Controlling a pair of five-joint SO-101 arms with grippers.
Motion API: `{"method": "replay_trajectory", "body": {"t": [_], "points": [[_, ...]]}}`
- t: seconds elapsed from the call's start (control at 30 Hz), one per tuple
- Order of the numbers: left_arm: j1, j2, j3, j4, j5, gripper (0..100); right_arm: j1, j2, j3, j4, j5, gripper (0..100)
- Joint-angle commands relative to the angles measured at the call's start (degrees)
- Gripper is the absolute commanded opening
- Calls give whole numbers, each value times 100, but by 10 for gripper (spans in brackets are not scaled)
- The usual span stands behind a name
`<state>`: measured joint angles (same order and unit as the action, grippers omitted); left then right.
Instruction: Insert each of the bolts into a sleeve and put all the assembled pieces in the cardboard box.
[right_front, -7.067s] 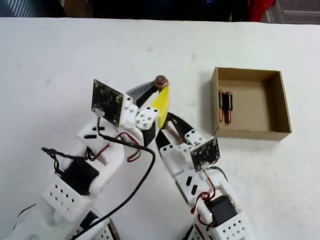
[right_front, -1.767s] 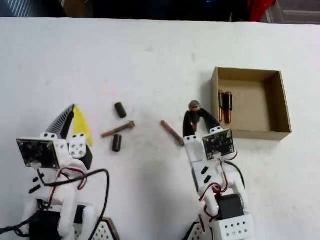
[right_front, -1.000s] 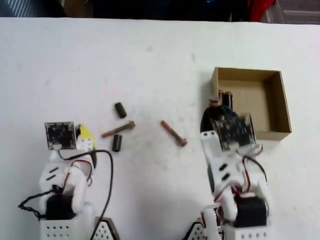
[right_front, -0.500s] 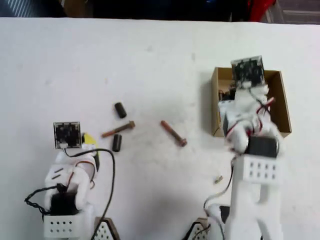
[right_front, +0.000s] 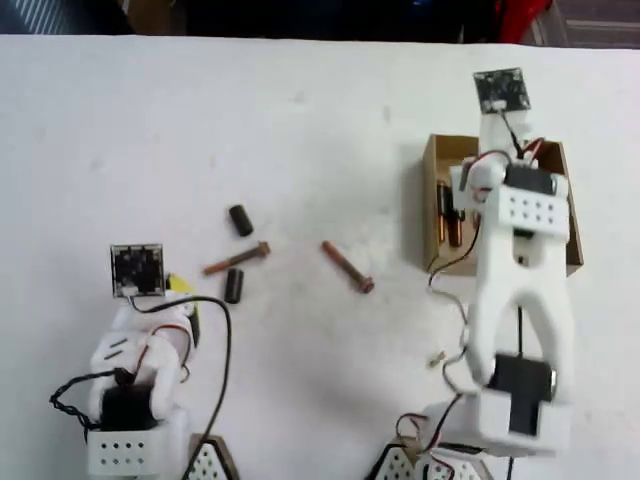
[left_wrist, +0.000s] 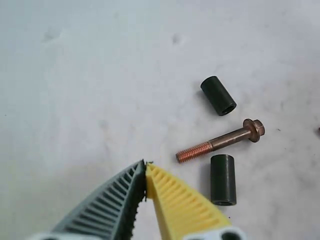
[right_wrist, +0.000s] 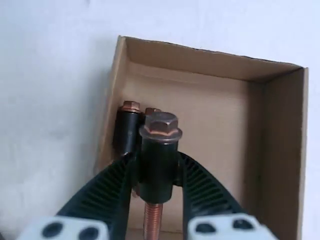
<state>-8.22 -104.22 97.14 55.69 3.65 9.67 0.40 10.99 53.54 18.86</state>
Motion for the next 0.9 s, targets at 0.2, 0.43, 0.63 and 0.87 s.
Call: {"method": "replay_trajectory", "body": {"t": [0.2, 0.43, 0.63, 0.87], "points": [[-40, -48, -18, 18, -53, 26, 189, 1490, -1257, 13, 105, 17], [-40, -48, -18, 18, -53, 26, 207, 2519, -1837, 13, 105, 19], [-40, -48, -18, 18, -53, 27, 92, 2888, -2084, 207, 738, 22], [-40, -48, -18, 18, -53, 27, -75, 2888, -2321, 699, 905, 111]]}}
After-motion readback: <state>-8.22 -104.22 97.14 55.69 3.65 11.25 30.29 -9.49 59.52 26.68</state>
